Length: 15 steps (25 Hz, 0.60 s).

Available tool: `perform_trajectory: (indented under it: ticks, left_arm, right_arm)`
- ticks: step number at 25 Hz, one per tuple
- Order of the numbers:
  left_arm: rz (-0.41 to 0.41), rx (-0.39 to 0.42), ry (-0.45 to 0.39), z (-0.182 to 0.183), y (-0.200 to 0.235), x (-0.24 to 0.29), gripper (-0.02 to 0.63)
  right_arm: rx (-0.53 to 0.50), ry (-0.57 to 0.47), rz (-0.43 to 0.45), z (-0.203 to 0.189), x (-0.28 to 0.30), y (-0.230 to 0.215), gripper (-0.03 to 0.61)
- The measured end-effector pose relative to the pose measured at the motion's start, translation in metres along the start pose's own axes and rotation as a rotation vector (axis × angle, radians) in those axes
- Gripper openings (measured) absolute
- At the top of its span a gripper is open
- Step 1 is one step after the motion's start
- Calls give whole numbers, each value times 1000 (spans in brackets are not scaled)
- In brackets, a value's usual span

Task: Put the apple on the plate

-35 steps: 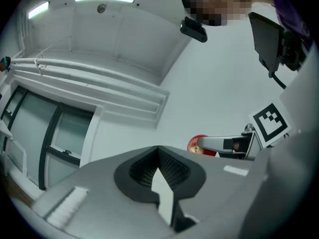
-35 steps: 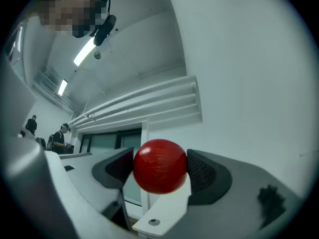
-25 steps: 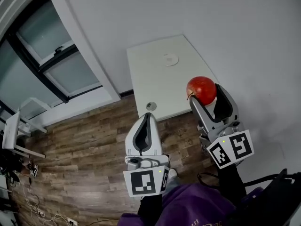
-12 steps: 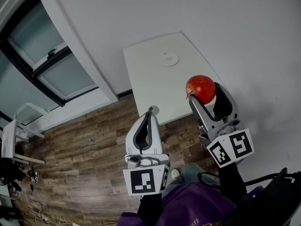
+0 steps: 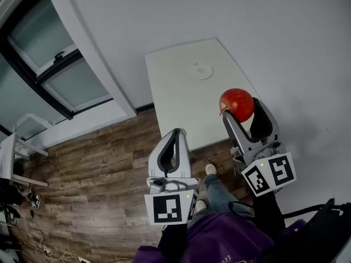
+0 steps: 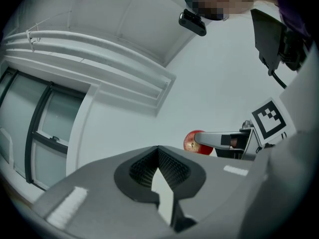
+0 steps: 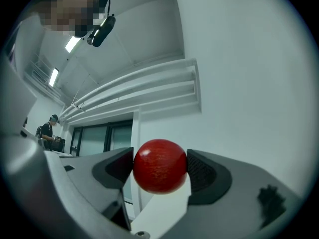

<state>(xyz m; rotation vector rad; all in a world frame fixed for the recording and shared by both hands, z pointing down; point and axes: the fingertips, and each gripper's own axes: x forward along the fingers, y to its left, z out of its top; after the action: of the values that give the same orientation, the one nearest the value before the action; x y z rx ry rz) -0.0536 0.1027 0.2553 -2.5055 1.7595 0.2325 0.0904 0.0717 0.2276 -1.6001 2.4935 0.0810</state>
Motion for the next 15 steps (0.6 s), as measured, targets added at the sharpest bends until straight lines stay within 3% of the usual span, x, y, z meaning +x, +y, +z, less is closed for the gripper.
perform_trajectory:
  ticks: [15]
  left_arm:
    - [28, 1, -16, -3, 10, 14, 8]
  right_arm:
    - [0, -9, 5, -2, 16, -10, 336]
